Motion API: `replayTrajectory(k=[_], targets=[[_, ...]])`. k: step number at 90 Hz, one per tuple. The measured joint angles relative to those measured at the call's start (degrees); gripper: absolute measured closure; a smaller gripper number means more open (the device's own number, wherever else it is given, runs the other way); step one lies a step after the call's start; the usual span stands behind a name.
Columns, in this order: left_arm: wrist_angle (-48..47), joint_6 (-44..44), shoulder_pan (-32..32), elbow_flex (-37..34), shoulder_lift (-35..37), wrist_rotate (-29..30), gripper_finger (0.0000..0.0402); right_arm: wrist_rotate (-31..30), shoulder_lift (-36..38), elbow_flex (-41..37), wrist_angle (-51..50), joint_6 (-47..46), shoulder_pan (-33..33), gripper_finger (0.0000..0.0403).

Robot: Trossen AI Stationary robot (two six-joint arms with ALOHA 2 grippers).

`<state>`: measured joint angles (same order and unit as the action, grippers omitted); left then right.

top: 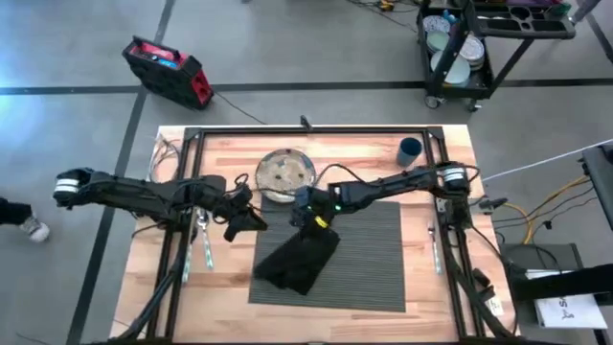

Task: Set table place
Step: Fold the black napkin

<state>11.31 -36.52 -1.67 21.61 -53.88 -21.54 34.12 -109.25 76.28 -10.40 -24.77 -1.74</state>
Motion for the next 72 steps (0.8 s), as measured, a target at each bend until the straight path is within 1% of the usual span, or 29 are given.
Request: replayTrajectory(k=[9, 13, 20, 29, 35, 45, 56, 63, 72], targets=[[5.7, 0.0, 0.7, 0.0, -7.1, -0.6, 0.0378, -3.5, 6.1, -9.2, 5.5, -4.5, -0.6, 0.0244], [9.4, 0.0, 0.9, 0.1, -10.8, -1.9, 0.0380, -5.5, 9.0, -13.9, 9.3, -7.8, -0.8, 0.0251], [13.1, 0.2, 1.3, 1.5, -16.8, -4.3, 0.0381, -9.3, 13.3, -21.5, 16.0, -13.4, -1.2, 0.0262], [12.8, 2.6, 1.3, 5.8, -23.8, -7.3, 0.0381, -14.9, 17.1, -29.4, 25.0, -20.7, -2.2, 0.0274], [9.8, 5.1, 1.3, 9.3, -27.8, -9.0, 0.0381, -18.5, 18.0, -32.8, 29.4, -24.4, -3.0, 0.0281], [0.0, 10.6, 1.3, 15.7, -33.8, -9.9, 0.0381, -22.4, 17.5, -34.7, 31.0, -27.3, -4.5, 0.0291], [-12.1, 15.8, 1.3, 21.6, -39.1, -9.2, 0.0381, -23.7, 15.3, -34.5, 32.6, -28.6, -6.5, 0.0299], [-16.2, 17.6, 1.3, 23.7, -41.3, -9.0, 0.0381, -23.8, 13.6, -34.4, 34.0, -28.8, -7.5, 0.0303], [-16.4, 18.0, 1.4, 24.9, -42.9, -9.0, 0.0381, -24.4, 12.1, -34.3, 34.0, -29.6, -8.6, 0.0308]])
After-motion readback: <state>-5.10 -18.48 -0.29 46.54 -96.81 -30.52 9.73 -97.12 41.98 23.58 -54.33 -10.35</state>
